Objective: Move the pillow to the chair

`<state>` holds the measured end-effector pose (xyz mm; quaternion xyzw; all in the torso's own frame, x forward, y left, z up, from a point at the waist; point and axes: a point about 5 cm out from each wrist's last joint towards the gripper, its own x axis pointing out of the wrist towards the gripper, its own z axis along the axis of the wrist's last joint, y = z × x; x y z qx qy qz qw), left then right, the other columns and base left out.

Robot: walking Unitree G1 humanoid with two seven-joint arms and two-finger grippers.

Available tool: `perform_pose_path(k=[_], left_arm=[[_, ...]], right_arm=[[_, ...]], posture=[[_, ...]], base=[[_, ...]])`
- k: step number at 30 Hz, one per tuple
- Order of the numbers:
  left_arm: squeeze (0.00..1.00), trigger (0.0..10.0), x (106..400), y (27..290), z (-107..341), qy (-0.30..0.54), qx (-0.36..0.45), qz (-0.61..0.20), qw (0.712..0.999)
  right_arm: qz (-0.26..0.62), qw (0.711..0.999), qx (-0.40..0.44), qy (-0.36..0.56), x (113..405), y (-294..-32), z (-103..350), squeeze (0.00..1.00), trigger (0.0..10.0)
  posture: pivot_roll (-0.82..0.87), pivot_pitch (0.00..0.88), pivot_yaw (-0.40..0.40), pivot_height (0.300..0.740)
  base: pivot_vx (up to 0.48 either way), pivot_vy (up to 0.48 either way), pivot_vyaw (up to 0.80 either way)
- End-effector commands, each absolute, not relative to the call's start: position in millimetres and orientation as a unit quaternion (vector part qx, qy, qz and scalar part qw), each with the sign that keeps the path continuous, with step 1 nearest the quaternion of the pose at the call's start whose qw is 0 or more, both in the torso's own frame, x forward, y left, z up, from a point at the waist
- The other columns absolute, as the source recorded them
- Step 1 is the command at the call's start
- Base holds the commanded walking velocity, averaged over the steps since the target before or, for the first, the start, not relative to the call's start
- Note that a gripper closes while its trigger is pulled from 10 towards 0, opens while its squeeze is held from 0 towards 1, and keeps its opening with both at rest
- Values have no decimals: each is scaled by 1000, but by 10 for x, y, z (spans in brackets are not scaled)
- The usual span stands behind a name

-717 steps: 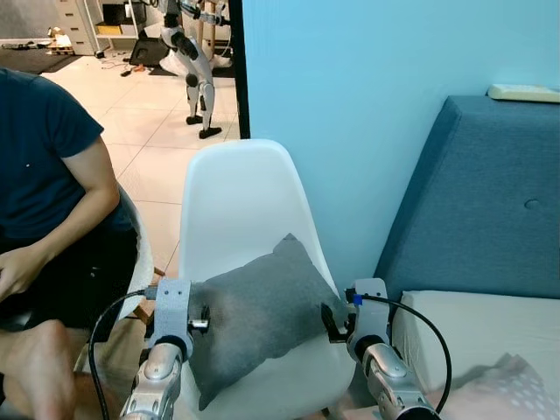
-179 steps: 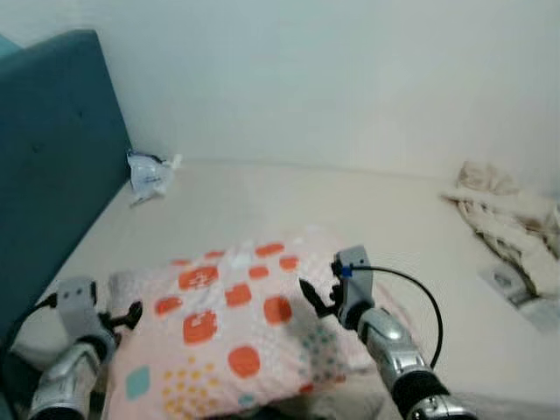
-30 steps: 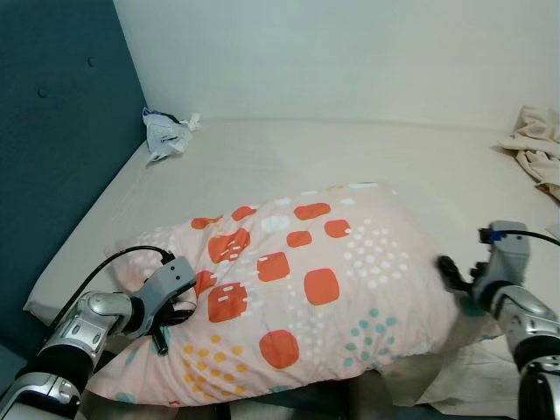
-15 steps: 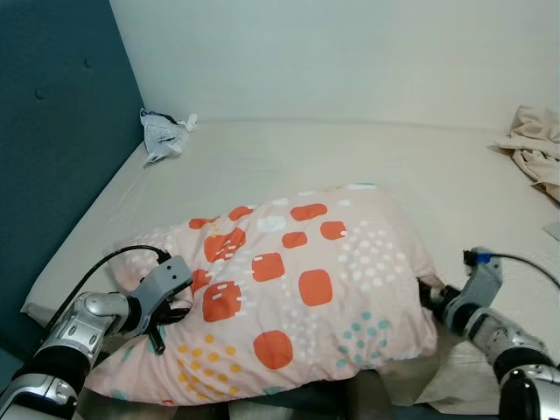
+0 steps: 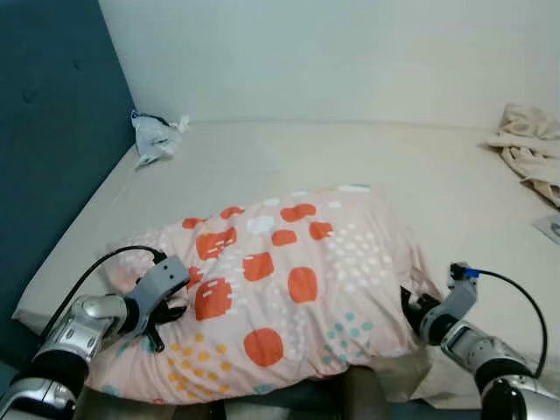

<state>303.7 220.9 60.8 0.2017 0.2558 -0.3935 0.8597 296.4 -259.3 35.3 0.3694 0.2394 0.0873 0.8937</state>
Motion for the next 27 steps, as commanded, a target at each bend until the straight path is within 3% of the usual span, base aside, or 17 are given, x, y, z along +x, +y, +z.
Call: perform_pose_path(k=[1, 2, 3, 5, 6, 13, 19, 27], left_arm=[[0, 0, 3059, 2065, 630, 234, 180, -409, 864], [0, 0, 3054, 2059, 625, 234, 174, -410, 864], [0, 0, 3041, 2061, 608, 237, 173, -411, 863], [0, 0, 3031, 2064, 597, 239, 174, -412, 862], [0, 0, 3022, 2077, 585, 242, 174, -412, 861], [0, 0, 3020, 2102, 609, 242, 148, -409, 867], [0, 0, 3008, 2155, 601, 240, 126, -391, 880], [0, 0, 3081, 2140, 660, 222, 87, -371, 898]], right_arm=[[138, 869, 391, 269, 2935, -2326, 249, 0, 10000], [144, 871, 381, 275, 2938, -2301, 243, 0, 8471], [141, 873, 364, 291, 2932, -2276, 215, 0, 2510], [138, 875, 352, 302, 2925, -2262, 194, 0, 2510], [130, 879, 344, 303, 2943, -2262, 199, 0, 0], [128, 888, 331, 293, 2987, -2261, 236, 0, 0], [163, 889, 321, 281, 3049, -2087, 264, 0, 0], [184, 900, 293, 265, 3203, -1933, 394, 0, 0]], posture=[[68, 85, 19, 575], [67, 87, 22, 575], [67, 86, 25, 575], [67, 86, 25, 575], [70, 83, 27, 575], [77, 72, 38, 575], [76, 37, 32, 575], [46, 65, 33, 575]], base=[[0, 0, 0], [0, 0, 0], [0, 0, 0], [0, 0, 0], [0, 0, 0], [0, 0, 0], [0, 0, 0], [0, 0, 0]])
